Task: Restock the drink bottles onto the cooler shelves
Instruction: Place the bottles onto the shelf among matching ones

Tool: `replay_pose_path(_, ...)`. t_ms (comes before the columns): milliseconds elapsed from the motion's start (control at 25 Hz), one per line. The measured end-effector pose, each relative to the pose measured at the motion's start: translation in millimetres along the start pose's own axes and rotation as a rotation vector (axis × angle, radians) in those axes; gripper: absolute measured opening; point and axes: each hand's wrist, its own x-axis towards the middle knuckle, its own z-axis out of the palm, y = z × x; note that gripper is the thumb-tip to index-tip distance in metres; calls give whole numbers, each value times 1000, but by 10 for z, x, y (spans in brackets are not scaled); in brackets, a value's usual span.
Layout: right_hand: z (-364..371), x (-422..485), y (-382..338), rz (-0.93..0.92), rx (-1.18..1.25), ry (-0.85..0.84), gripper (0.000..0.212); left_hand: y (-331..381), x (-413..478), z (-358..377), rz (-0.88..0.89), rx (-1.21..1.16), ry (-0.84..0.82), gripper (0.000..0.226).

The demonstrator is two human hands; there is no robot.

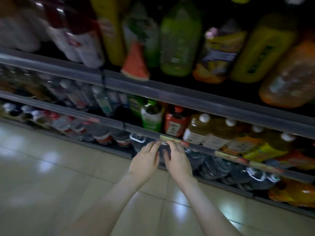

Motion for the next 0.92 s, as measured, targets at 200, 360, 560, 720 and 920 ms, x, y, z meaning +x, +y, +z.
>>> replay_pose_path(200,874,336,-1435,-42,142,-35,43,-1321,-164,-917,-124,37,101,49)
replay_pose_path(360,1372,571,-1999,-50,207,-74,51,-2009,-200,-1301,-225,15,123,56)
replay_pose_path(560,1818,1101,-2247,-46,212,-5,69,-2652,223,-1515,-177,56,111,60)
replay_pose_path(720,2182,1720,-2396,95,307,136,89,-3167,678,-1560,-95,174,45,61)
replay_pose_path(920,2539,2274,-2288,186,364,214,85,-3547,1047,-1270,102,101,130,69)
